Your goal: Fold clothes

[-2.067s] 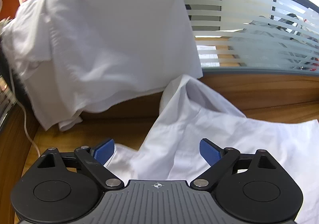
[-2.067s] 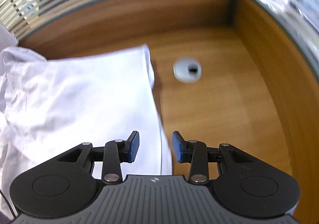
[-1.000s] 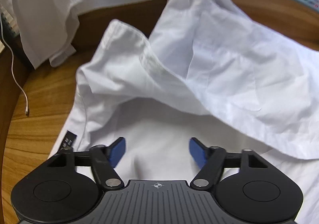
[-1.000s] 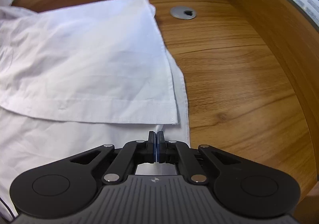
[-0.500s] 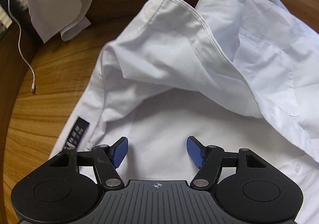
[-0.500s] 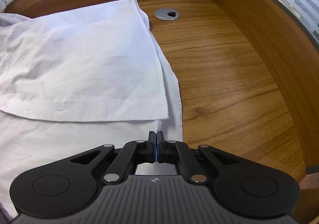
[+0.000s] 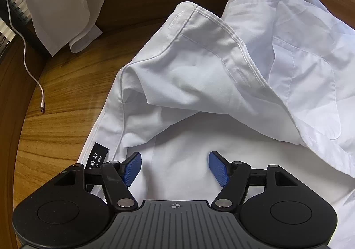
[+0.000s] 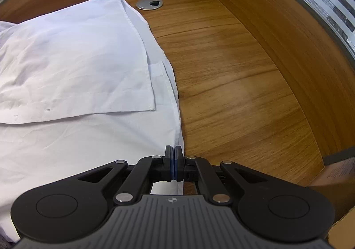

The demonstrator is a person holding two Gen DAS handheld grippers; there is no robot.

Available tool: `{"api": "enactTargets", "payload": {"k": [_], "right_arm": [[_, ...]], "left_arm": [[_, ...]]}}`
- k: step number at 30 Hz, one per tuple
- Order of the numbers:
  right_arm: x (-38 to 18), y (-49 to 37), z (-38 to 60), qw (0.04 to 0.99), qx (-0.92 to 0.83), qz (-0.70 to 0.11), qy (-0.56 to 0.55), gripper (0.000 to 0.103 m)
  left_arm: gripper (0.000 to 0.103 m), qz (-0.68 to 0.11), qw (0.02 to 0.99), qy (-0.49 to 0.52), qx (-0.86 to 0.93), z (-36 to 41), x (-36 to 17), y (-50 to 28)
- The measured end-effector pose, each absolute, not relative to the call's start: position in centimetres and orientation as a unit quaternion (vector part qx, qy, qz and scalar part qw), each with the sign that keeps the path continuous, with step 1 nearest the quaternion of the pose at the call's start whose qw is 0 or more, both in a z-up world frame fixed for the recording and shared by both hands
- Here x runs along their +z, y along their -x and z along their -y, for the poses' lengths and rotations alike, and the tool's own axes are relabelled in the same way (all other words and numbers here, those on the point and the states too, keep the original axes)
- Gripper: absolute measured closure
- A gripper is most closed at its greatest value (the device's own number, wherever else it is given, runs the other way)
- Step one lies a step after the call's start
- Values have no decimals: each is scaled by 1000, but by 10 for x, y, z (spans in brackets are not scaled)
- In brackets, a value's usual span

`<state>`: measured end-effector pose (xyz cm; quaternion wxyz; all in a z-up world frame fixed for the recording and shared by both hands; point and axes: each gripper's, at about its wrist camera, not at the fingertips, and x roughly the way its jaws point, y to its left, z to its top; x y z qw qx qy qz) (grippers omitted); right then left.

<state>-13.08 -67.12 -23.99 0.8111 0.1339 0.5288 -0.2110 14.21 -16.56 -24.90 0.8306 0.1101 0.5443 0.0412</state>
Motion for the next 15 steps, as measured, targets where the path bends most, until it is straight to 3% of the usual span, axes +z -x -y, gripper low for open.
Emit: {"api": "enactTargets", "payload": {"k": [9, 15], "right_arm": [[-248, 127, 677, 807, -194, -542, -132, 102], [-245, 133, 675, 808, -201, -540, -122, 102]], "left_arm": [[23, -548, 829, -99, 49, 156, -251, -147], [22, -546, 830, -103, 49, 153, -252, -151]]}}
